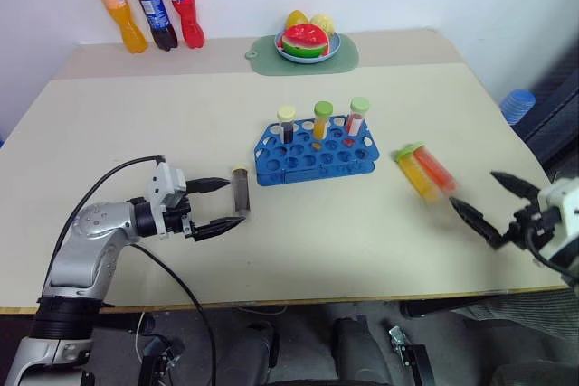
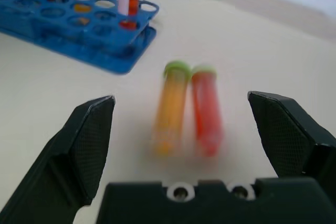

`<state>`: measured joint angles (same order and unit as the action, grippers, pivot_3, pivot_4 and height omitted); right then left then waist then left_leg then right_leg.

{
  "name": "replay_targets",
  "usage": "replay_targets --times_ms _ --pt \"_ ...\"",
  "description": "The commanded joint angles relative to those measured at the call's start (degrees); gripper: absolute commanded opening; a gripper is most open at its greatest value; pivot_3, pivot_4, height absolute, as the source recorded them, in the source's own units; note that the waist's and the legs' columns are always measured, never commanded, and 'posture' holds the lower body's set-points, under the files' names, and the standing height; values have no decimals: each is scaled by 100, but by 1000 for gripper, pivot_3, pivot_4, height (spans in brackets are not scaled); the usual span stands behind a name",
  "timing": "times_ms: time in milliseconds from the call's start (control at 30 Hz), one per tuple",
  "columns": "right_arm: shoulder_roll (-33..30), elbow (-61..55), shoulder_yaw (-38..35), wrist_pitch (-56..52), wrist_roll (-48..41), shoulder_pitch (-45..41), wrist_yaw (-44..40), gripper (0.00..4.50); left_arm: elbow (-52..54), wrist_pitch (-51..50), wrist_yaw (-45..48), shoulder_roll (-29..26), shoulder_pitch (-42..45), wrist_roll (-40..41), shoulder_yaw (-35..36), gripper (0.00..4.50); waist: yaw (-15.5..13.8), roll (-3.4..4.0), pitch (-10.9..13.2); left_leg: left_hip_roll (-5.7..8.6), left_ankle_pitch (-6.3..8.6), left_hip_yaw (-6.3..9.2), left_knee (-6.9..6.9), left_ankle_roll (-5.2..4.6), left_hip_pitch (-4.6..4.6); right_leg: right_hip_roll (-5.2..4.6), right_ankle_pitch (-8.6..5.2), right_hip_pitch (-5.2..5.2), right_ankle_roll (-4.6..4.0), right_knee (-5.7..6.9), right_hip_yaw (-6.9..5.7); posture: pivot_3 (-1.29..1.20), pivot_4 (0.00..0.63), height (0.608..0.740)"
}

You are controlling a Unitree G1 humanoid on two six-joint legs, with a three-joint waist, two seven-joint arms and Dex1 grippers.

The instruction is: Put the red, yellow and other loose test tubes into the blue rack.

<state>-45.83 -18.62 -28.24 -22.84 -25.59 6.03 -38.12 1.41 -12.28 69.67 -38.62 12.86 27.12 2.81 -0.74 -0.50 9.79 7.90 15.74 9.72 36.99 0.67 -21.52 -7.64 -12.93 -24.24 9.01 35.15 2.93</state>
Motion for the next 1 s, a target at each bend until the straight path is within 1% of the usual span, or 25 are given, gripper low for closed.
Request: replay_targets --times_ms 33,133,167,200,267,367,467,600,833,1000 --pt "-471 432 351 -861 -101 -770 -45 4500 275 -79 196 -77 162 123 -85 4465 -2 -2 2 -1 0 1 -1 0 0 1 0 0 0 0 -1 0 150 740" --pt "-834 949 881 -1349 81 -1492 -168 4500 317 -33 225 -11 257 69 -176 4465 0 -3 2 0 0 1 -2 -1 -4 0 0 -2 0 -2 -1 0 150 740" --pt "-957 1251 1170 -1636 171 -1908 -199 4500 343 -62 189 38 303 78 -210 4465 -2 -1 4 -1 0 1 -1 -1 -4 0 0 -3 0 -3 -1 0 150 740" --pt "-1051 1753 1620 -2018 333 -2585 -284 4500 391 -77 162 89 325 68 -271 4465 11 -2 5 0 0 1 -2 -1 -7 -1 0 -5 0 -3 -2 0 150 740" --pt "-1125 2488 2228 -2455 567 -3526 -453 4500 485 -111 126 141 304 74 -319 4465 44 19 24 0 0 -14 7 -1 -6 -3 4 -5 -4 -6 2 0 150 740" --pt "-1124 3217 2733 -2542 831 -4270 -778 4500 666 -185 66 134 173 135 -288 4465 52 18 25 -8 0 -11 -5 -1 -12 2 4 -18 -4 -6 1 0 150 740" --pt "-993 4210 3204 -2265 1210 -5006 -1145 4500 881 -248 -58 131 -24 184 -221 4465 47 19 25 -15 -4 -15 -12 21 -23 4 4 -39 -4 -7 -3 0 150 740" --pt "-849 5227 3686 -1878 1666 -5602 -1577 4500 1226 -364 -268 127 -350 282 -121 4465 46 18 25 -9 -7 -24 14 28 -76 -2 7 -77 -2 -8 -3 0 150 740" --pt "-381 6623 4223 -1128 2387 -6285 -1996 4500 1682 -502 -534 95 -806 381 22 4465 78 20 26 -11 -8 -25 12 30 -78 0 7 -86 -3 0 -3 0 150 740" --pt "-65 7436 4344 -661 2806 -6658 -2053 4500 1849 -542 -630 36 -946 410 55 4465 150 20 25 -11 -10 -25 13 34 -78 0 8 -88 -4 4 -3 0 150 740"
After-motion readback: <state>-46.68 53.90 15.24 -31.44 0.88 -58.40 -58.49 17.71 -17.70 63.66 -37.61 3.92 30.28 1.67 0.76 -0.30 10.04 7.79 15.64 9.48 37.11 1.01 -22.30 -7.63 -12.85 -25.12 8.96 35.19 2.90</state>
